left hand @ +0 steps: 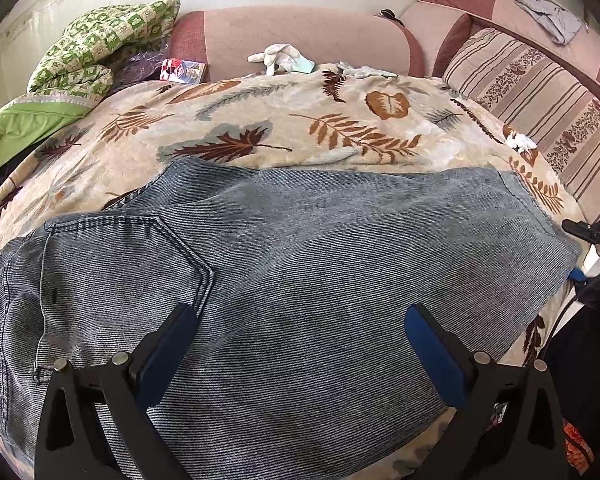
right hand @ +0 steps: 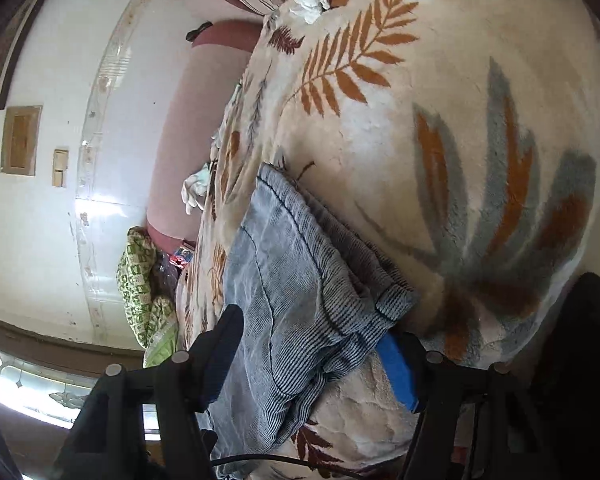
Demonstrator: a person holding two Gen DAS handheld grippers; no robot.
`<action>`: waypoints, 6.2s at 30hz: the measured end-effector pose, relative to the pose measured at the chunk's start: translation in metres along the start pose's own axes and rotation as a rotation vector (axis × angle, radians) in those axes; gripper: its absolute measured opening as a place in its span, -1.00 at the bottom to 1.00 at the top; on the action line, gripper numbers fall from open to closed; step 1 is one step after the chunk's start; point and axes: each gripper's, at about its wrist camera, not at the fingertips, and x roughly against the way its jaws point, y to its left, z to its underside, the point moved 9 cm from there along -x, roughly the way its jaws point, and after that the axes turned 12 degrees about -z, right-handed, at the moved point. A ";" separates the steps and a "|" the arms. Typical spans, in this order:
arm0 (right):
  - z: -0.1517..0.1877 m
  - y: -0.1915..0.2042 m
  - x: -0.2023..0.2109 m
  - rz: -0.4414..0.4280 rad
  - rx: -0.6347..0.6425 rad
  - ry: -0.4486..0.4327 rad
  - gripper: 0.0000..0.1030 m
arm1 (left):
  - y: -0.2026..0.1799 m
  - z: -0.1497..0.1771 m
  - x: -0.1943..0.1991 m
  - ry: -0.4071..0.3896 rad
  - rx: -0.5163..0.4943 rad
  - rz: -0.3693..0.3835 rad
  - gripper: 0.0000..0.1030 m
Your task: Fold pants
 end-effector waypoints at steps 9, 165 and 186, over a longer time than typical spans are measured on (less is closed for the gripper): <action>-0.005 0.035 -0.001 0.038 0.153 -0.016 -0.54 | 0.009 0.003 -0.007 0.045 0.024 -0.009 1.00; 0.177 0.178 -0.116 -0.152 1.108 0.312 0.27 | 0.219 0.087 0.075 -0.003 0.806 -0.493 1.00; 0.172 0.173 -0.120 -0.142 1.077 0.317 0.27 | 0.245 0.116 0.040 0.097 1.166 -0.215 0.95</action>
